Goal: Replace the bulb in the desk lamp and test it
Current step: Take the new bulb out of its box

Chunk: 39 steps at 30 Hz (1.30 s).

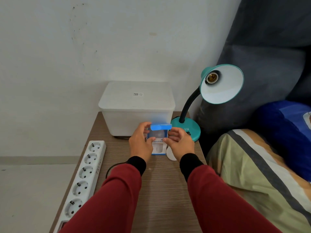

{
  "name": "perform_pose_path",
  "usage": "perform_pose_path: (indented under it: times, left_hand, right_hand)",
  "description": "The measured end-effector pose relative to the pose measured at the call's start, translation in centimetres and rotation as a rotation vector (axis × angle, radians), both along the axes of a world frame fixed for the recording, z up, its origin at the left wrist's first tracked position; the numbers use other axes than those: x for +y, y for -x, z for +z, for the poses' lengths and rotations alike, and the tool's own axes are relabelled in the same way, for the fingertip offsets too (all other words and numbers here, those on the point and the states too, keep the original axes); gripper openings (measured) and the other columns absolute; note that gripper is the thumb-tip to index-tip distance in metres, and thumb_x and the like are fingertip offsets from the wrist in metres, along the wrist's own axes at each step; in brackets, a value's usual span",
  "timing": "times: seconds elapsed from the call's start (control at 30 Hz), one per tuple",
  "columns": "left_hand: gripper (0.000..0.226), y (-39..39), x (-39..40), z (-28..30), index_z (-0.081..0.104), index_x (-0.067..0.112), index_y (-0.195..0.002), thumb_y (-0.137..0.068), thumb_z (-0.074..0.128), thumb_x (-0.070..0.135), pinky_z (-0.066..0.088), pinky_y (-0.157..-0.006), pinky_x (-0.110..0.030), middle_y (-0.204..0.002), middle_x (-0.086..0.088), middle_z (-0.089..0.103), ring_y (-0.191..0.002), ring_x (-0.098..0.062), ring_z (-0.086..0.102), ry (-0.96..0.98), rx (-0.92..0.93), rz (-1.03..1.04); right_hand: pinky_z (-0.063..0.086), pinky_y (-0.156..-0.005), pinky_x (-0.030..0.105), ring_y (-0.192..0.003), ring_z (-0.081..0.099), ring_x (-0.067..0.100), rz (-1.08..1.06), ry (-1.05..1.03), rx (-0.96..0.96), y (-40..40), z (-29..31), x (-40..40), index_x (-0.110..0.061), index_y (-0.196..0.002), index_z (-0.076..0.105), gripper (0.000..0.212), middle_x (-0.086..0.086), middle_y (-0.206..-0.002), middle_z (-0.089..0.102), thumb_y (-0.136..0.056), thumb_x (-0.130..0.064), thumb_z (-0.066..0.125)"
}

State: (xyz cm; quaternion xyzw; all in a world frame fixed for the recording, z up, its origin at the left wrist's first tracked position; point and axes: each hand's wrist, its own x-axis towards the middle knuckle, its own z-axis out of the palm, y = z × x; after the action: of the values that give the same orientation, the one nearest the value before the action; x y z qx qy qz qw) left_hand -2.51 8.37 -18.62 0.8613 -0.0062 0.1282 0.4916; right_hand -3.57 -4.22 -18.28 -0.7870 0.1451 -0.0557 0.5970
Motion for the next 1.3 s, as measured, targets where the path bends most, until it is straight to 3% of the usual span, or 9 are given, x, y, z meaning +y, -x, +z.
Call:
perform_pose_path:
  times: [0.17,0.3,0.37,0.47,0.57,0.77,0.93,1.1,1.3]
  left_hand:
    - [0.047,-0.3,0.6,0.3,0.046,0.012,-0.116,-0.078,0.071,-0.001,0.041,-0.086,-0.019,-0.117,0.007,0.058,-0.108,-0.004,0.054,-0.061,-0.024,-0.058]
    - [0.058,-1.5,1.4,0.4,0.049,0.025,-0.129,-0.078,0.074,0.014,0.039,-0.104,-0.035,-0.141,0.002,0.041,-0.126,-0.018,0.042,-0.333,-0.047,-0.169]
    - [0.074,-2.1,1.8,0.8,0.037,0.037,-0.141,-0.079,0.074,0.024,0.036,-0.107,-0.039,-0.142,0.000,0.030,-0.127,-0.019,0.035,-0.408,0.018,-0.179]
    - [0.083,-2.8,2.3,1.2,0.022,0.047,-0.144,-0.079,0.072,0.035,0.036,-0.107,-0.038,-0.137,-0.001,0.025,-0.127,-0.019,0.030,-0.490,0.093,-0.215]
    - [0.083,-3.1,2.7,1.1,0.018,0.050,-0.144,-0.080,0.070,0.036,0.036,-0.108,-0.037,-0.131,0.000,0.026,-0.125,-0.017,0.030,-0.485,0.138,-0.280]
    - [0.085,-3.5,3.1,0.9,0.014,0.052,-0.143,-0.082,0.069,0.033,0.033,-0.112,-0.035,-0.134,0.001,0.029,-0.129,-0.016,0.031,-0.380,0.185,-0.376]
    - [0.088,-3.7,3.1,0.6,0.004,0.054,-0.141,-0.084,0.067,0.031,0.032,-0.105,-0.023,-0.133,0.001,0.038,-0.126,-0.014,0.038,-0.374,0.201,-0.416]
    - [0.086,-3.7,3.0,0.7,0.007,0.047,-0.146,-0.086,0.065,0.029,0.027,-0.096,-0.016,-0.135,0.000,0.039,-0.126,-0.014,0.039,-0.379,0.208,-0.425]
    - [0.088,-3.6,2.9,0.7,-0.001,0.052,-0.141,-0.087,0.064,0.030,0.029,-0.096,-0.019,-0.138,0.001,0.038,-0.127,-0.014,0.039,-0.390,0.218,-0.404]
  right_hand:
    - [0.053,-0.086,0.028,-0.093,0.061,0.013,-0.014,0.070,-0.009,0.1,0.1,0.0,-0.018,-0.088,0.053,0.029,-0.003,-0.097,0.062,-0.074,-0.007,0.077]
    - [0.044,-0.092,0.023,-0.102,0.052,0.007,0.077,0.165,-0.030,0.2,0.4,-0.4,-0.021,-0.117,0.061,0.037,-0.013,-0.109,0.055,-0.082,-0.013,0.071]
    - [0.040,-0.097,0.023,-0.114,0.052,0.010,0.083,0.186,-0.027,0.0,0.7,-0.5,-0.024,-0.121,0.061,0.039,-0.008,-0.120,0.058,-0.084,-0.018,0.068]
    - [0.033,-0.095,0.017,-0.124,0.050,0.012,0.124,0.242,-0.013,-0.8,1.2,-0.7,-0.022,-0.123,0.061,0.040,-0.003,-0.129,0.060,-0.084,-0.021,0.068]
    - [0.034,-0.094,0.016,-0.122,0.053,0.011,0.205,0.361,0.026,-1.9,1.9,-0.6,-0.021,-0.125,0.059,0.047,-0.005,-0.126,0.062,-0.080,-0.024,0.072]
    - [0.042,-0.106,0.035,-0.122,0.053,0.015,0.394,0.664,0.164,-4.5,2.6,-0.2,-0.023,-0.128,0.055,0.062,-0.005,-0.129,0.060,-0.072,-0.033,0.077]
    - [0.043,-0.105,0.039,-0.122,0.051,0.016,0.434,0.900,0.159,-5.6,2.6,-0.1,-0.029,-0.123,0.059,0.049,-0.009,-0.125,0.063,-0.076,-0.030,0.072]
    - [0.042,-0.099,0.035,-0.114,0.047,0.021,0.399,0.858,0.034,-4.7,1.8,-0.5,-0.030,-0.120,0.063,0.044,-0.003,-0.115,0.066,-0.077,-0.030,0.072]
    - [0.035,-0.101,0.023,-0.122,0.049,0.016,0.343,0.635,-0.032,-3.7,2.2,-1.3,-0.021,-0.130,0.056,0.060,-0.002,-0.130,0.059,-0.074,-0.026,0.077]
